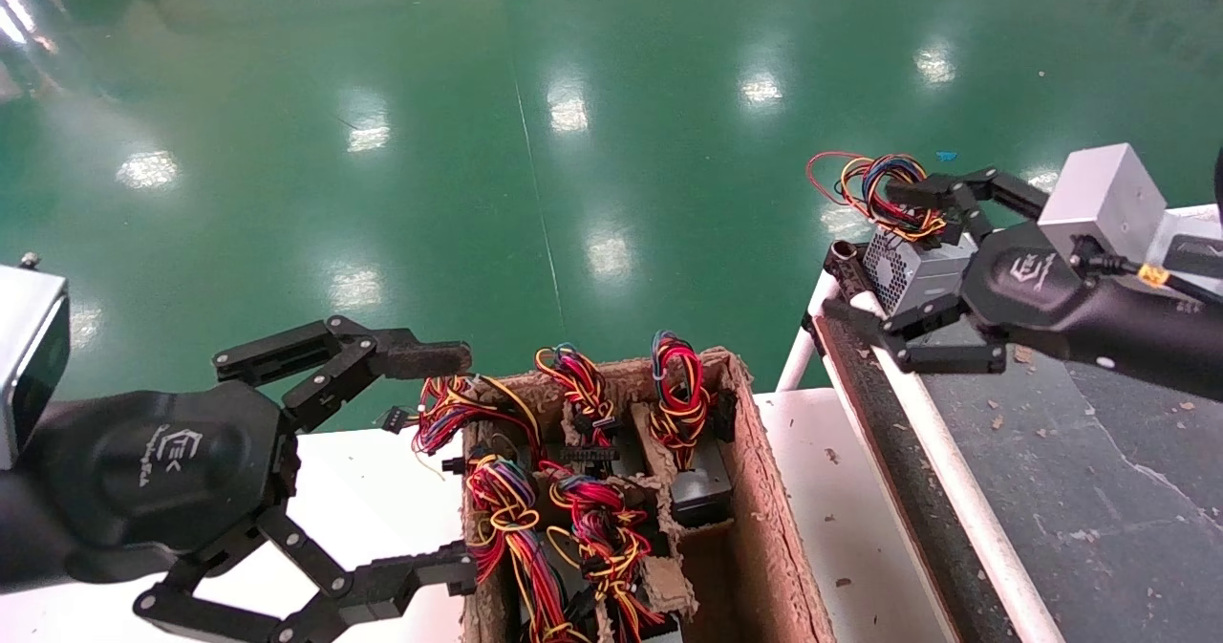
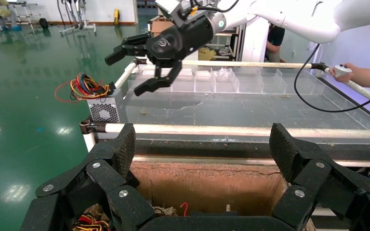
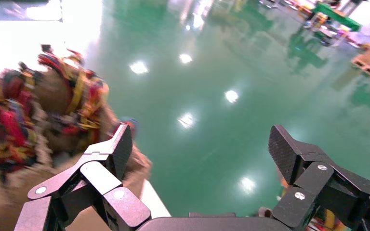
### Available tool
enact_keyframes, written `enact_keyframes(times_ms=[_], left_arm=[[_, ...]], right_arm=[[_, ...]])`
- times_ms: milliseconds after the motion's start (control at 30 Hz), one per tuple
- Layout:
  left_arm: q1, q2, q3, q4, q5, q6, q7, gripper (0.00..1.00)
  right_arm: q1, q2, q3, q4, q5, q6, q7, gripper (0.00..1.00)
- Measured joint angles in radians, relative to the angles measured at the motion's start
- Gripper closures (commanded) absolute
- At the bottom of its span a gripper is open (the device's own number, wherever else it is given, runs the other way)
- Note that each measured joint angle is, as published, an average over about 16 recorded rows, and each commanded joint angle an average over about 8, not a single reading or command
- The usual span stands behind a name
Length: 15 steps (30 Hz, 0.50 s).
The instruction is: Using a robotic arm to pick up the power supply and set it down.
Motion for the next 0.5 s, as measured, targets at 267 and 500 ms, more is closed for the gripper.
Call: enact_keyframes(times_ms=[267,500], left_arm=[[0.0,0.0,0.0,0.0,0.0,0.0,0.0,0.0],[0.0,0.0,0.0,0.0,0.0,0.0,0.0,0.0]], right_arm=[[-0.033,0.01,0.0,0.037,0.088,-0.073,0.046,0.0],[-0.051,0.015,0.0,0.057,0.137,-0.113,0.072,0.0]])
